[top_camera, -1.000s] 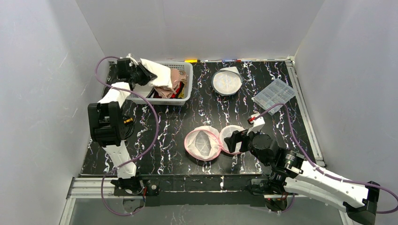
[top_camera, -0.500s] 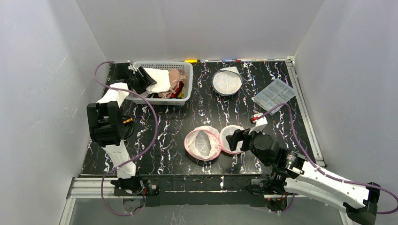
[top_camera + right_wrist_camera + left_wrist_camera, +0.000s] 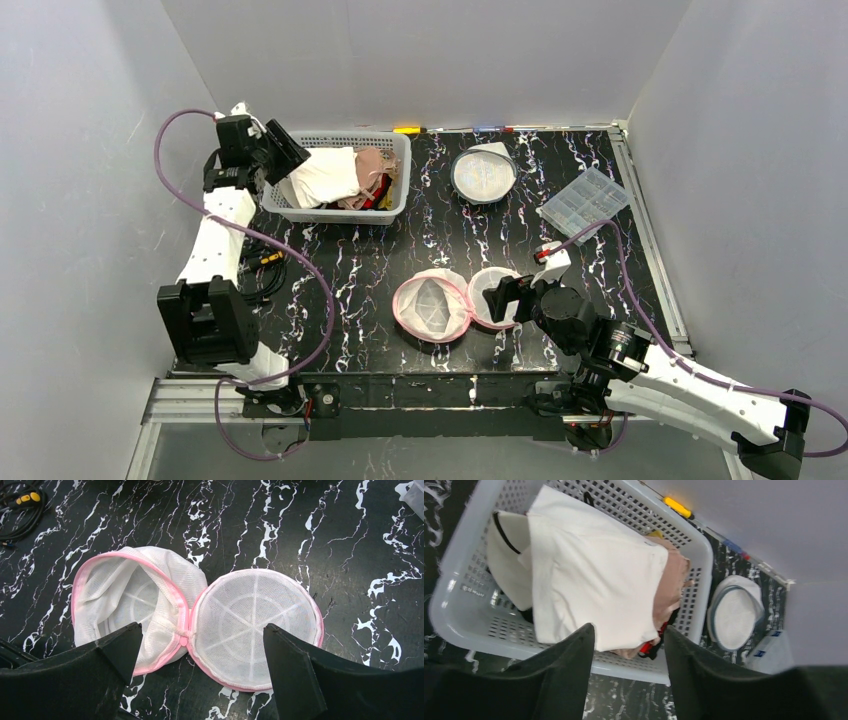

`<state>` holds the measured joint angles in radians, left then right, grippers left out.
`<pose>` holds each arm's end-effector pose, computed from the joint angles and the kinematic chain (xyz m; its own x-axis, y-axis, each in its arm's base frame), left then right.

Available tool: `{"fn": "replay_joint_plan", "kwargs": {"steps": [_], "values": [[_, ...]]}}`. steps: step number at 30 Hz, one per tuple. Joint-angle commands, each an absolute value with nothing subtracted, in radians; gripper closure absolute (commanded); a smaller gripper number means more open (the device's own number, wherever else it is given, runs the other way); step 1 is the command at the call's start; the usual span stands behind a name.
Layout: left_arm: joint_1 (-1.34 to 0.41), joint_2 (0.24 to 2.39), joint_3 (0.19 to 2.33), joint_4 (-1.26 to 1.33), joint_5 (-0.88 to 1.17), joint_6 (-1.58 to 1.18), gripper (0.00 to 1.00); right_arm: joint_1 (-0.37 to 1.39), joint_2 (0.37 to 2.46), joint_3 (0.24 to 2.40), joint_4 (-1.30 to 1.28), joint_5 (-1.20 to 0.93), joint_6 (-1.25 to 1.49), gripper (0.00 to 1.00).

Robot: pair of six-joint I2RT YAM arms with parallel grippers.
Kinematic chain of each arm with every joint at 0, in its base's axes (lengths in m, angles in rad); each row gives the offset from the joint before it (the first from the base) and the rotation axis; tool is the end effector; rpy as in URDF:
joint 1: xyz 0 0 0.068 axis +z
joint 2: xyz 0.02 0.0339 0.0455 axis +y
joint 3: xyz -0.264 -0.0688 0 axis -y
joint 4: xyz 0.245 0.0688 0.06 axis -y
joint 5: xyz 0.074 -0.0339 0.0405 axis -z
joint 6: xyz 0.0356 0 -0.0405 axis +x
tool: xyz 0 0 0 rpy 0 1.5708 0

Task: Unzip the laundry bag and remove the bra
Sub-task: Place the bra in the bin.

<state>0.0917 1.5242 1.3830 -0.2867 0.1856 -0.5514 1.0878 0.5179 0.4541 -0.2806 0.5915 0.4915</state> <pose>0.3570 0.0262 0.3569 -0.3924 -0.5531 -0.7349 -0.1507 0.8268 -0.5419 0.0809 0.1116 0.2535 -0.3702 0.1377 -0.9187 -0.3592 0.8908 0.2783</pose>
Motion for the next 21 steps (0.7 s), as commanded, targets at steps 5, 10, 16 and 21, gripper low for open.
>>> {"fn": "replay_joint_plan", "kwargs": {"steps": [5, 10, 16, 21], "values": [[0.079, 1.755, 1.483, -0.288, 0.309, -0.591, 0.88, 1.088, 0.534, 0.487, -0.251, 0.577, 0.493, 0.01], [0.078, 1.852, 1.483, -0.247, 0.317, -0.598, 0.93, 1.088, 0.548, 0.487, -0.271, 0.579, 0.509, 0.01], [0.078, 1.876, 1.444, -0.209, 0.325, -0.604, 0.93, 1.089, 0.548, 0.481, -0.261, 0.594, 0.517, 0.01], [0.078, 1.761, 1.406, -0.177, 0.351, -0.631, 0.9, 1.089, 0.555, 0.506, -0.28, 0.638, 0.523, 0.01]]}}
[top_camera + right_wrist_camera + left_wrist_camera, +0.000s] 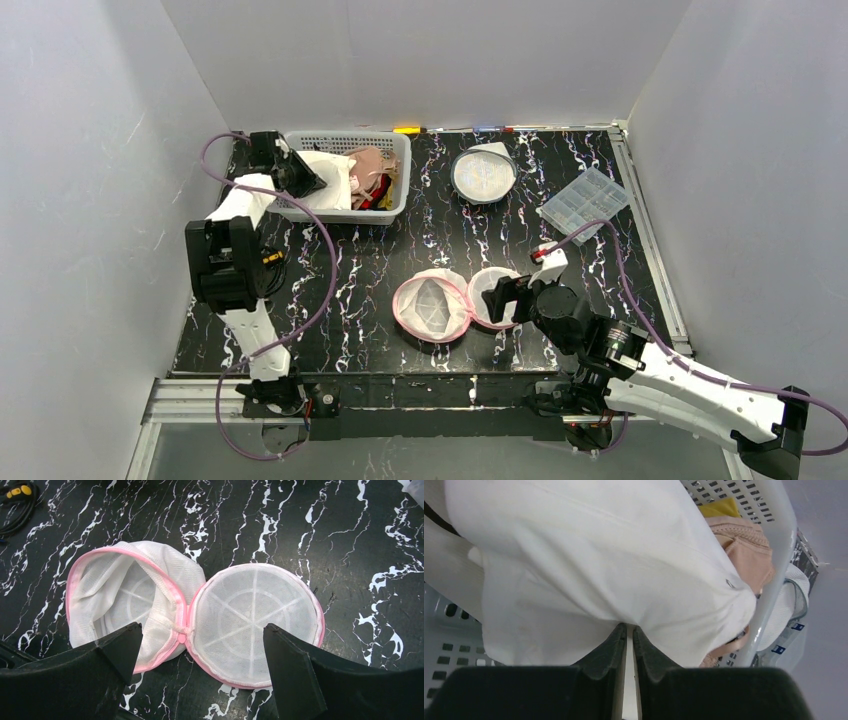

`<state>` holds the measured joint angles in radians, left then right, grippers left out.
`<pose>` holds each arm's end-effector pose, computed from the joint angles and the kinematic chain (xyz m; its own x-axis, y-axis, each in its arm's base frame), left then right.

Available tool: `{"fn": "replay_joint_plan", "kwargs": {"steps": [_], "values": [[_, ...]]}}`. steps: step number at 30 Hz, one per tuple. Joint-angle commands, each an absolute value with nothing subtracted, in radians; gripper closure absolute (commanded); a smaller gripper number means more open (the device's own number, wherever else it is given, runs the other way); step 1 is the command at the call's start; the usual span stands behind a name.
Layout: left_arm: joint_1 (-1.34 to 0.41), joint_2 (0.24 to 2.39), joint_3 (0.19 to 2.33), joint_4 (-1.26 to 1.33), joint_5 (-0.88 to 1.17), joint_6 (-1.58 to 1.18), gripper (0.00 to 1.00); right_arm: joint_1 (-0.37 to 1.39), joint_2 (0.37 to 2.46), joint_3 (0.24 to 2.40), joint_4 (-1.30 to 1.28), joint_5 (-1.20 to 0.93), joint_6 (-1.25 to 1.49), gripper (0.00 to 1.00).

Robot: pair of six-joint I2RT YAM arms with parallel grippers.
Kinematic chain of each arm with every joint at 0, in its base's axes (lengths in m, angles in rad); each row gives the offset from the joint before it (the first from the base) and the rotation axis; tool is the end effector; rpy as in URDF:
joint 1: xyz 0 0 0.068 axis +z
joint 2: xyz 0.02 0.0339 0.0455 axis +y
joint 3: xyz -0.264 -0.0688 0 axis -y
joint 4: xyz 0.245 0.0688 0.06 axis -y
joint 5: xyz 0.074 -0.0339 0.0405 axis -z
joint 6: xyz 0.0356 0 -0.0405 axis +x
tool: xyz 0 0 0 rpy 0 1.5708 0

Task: Unzip the laundry bag and remove the bra
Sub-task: Place the bra in the bin.

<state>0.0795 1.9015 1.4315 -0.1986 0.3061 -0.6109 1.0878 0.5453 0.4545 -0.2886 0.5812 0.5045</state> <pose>0.4355 0.0239 0.2388 -0.5979 -0.5963 -0.5356 -0.2234 0.7657 -0.6031 0.0824 0.1150 0.2495 -0.3939 0.1188 -0.9114 -0.3575 0.8937 0.2710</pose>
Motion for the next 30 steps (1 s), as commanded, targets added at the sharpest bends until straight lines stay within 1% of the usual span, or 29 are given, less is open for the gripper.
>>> {"fn": "replay_joint_plan", "kwargs": {"steps": [1, 4, 7, 9, 11, 16, 21, 25, 30], "values": [[0.077, 1.727, 1.4, -0.177, 0.361, -0.638, 0.88, 1.088, 0.56, 0.513, -0.287, 0.648, 0.528, 0.01], [0.066, 1.593, 1.351, -0.179, 0.382, -0.658, 0.74, 1.088, 0.602, 0.548, -0.318, 0.675, 0.552, 0.01], [0.016, 1.441, 1.28, -0.243, 0.366, -0.645, 0.53, 1.086, 0.697, 0.595, -0.382, 0.704, 0.58, 0.01], [-0.08, 1.312, 1.221, -0.304, 0.308, -0.62, 0.44, 1.079, 0.768, 0.62, -0.406, 0.696, 0.598, 0.01], [-0.188, 1.212, 1.156, -0.366, 0.238, -0.594, 0.38, 1.05, 0.822, 0.637, -0.419, 0.669, 0.616, 0.01], [-0.421, 1.031, 0.944, -0.422, 0.172, -0.623, 0.34, 0.917, 0.851, 0.607, -0.423, 0.578, 0.673, 0.03], [-0.609, 0.969, 0.818, -0.453, 0.097, -0.643, 0.32, 0.841, 0.814, 0.54, -0.46, 0.581, 0.754, 0.04], [-0.655, 0.969, 0.731, -0.446, 0.045, -0.676, 0.28, 0.797, 0.813, 0.484, -0.473, 0.577, 0.824, 0.05], [-0.656, 0.974, 0.634, -0.329, 0.078, -0.72, 0.28, 0.771, 0.821, 0.432, -0.456, 0.581, 0.886, 0.08]]}}
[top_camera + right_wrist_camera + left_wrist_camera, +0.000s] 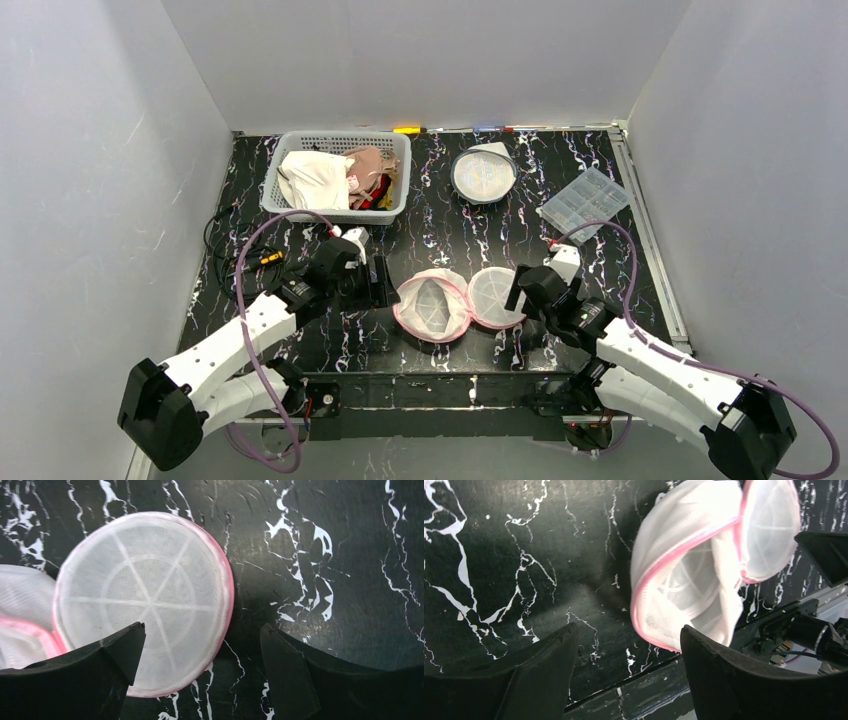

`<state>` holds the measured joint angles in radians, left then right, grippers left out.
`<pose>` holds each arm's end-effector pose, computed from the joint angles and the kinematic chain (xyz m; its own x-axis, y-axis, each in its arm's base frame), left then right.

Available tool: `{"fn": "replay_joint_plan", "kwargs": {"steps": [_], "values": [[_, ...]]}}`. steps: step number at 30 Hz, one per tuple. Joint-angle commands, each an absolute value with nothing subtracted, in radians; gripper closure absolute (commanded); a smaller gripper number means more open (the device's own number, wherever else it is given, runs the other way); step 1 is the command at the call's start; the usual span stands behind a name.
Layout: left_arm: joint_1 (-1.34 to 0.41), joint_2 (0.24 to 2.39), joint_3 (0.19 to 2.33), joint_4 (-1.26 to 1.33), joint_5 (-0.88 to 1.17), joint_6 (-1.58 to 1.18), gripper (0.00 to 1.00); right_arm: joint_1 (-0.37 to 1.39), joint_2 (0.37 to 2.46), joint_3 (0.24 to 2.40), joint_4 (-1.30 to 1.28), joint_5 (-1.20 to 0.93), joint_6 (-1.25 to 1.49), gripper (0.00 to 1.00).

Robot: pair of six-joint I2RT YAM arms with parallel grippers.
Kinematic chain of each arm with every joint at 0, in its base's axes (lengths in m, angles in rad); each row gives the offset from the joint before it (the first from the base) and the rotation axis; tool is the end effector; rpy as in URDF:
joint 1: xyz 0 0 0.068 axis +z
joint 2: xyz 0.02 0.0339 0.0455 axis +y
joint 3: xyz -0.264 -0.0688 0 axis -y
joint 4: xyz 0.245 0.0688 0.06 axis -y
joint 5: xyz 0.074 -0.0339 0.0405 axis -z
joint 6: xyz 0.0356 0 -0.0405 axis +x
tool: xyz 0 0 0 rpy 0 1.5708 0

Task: Unzip the laundry bag and remove the bra
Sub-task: Place the bra in the bin, then adjust the laundry bag at the center of the board.

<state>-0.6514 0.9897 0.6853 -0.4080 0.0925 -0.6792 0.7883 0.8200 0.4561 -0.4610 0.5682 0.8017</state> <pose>0.1647 -0.1297 0.2464 -0.8186 -0.1624 -0.5509 0.1865 0.8321 -0.5224 0.1269 0.1005 0.1990 -0.6046 0.2508 -0.7560 0.1355 0.9677 0.2127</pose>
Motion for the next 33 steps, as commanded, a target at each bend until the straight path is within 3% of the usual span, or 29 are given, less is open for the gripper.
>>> {"fn": "replay_joint_plan", "kwargs": {"steps": [1, 7, 12, 24, 28, 30, 33], "values": [[-0.656, 0.975, 0.622, -0.304, 0.093, -0.73, 0.28, 0.766, 0.821, 0.423, -0.453, 0.579, 0.896, 0.08], [-0.657, 1.007, 0.569, -0.211, 0.171, -0.752, 0.29, 0.706, 0.825, 0.358, -0.371, 0.484, 0.954, 0.11], [-0.656, 1.019, 0.524, -0.15, 0.19, -0.763, 0.32, 0.654, 0.83, 0.314, -0.274, 0.428, 0.963, 0.2], [-0.657, 1.111, 0.492, -0.084, 0.169, -0.761, 0.39, 0.615, 0.822, 0.311, -0.183, 0.368, 0.916, 0.72], [-0.657, 1.152, 0.498, -0.063, 0.165, -0.763, 0.53, 0.615, 0.773, 0.337, -0.213, 0.356, 0.88, 0.9], [-0.656, 1.177, 0.508, -0.055, 0.164, -0.765, 0.7, 0.616, 0.756, 0.349, -0.23, 0.343, 0.869, 0.99], [-0.656, 1.184, 0.526, -0.064, 0.166, -0.772, 0.96, 0.615, 0.737, 0.376, -0.26, 0.325, 0.847, 0.99]]}}
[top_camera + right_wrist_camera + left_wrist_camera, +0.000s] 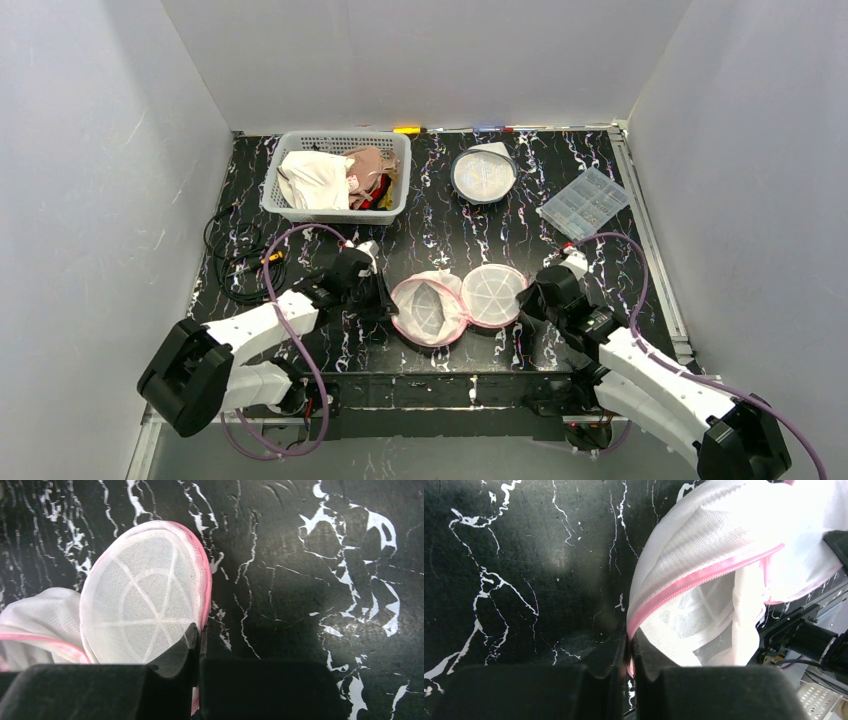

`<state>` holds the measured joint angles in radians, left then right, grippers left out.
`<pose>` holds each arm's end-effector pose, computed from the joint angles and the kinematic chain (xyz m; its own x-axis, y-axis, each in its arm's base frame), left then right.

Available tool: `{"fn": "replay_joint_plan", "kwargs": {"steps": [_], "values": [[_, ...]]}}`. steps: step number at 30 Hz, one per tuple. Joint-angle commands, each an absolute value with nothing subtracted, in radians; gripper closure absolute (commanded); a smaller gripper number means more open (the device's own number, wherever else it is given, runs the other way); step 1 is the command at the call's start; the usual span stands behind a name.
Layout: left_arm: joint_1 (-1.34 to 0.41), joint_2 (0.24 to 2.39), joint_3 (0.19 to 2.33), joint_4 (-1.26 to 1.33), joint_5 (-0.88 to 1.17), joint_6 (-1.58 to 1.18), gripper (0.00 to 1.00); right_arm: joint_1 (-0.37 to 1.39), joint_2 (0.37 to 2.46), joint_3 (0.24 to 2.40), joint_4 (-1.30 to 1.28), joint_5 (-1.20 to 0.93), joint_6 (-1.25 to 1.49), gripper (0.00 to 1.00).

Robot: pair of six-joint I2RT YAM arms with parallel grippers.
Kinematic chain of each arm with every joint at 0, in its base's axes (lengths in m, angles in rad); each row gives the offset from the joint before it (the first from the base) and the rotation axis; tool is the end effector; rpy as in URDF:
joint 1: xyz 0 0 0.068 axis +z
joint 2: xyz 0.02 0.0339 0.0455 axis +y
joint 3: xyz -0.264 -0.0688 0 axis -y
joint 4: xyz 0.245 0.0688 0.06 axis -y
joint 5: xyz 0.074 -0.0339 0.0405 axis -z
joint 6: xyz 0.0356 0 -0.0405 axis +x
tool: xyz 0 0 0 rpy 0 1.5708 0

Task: Unzip the laundry bag and remove the bra
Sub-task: Adjust the laundry bag at the center of the board.

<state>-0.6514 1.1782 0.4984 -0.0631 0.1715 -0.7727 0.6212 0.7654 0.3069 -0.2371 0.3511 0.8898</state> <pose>0.1773 -0.1428 0.1763 -0.8720 -0.2001 -0.4468 0.1238 0.7928 -0.5968 0.1359 0.0822 0.1729 -0.5859 0.4778 -0.6545 0.1960 0.8672 0.4577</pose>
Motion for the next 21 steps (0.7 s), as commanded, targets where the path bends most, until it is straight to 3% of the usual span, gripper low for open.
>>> {"fn": "replay_joint_plan", "kwargs": {"steps": [1, 9, 16, 21], "values": [[-0.656, 1.176, 0.534, -0.073, 0.165, -0.775, 1.0, 0.615, 0.727, 0.393, -0.278, 0.317, 0.837, 0.99], [-0.656, 1.026, 0.671, -0.279, 0.119, -0.766, 1.0, 0.615, 0.698, 0.685, -0.433, 0.369, 0.627, 0.99], [-0.657, 1.074, 0.962, -0.52, 0.18, -0.704, 1.0, 0.616, 0.805, 1.031, -0.576, 0.475, 0.444, 0.99], [-0.655, 1.124, 0.998, -0.538, 0.193, -0.712, 1.0, 0.615, 0.822, 1.058, -0.585, 0.503, 0.384, 0.99]]}}
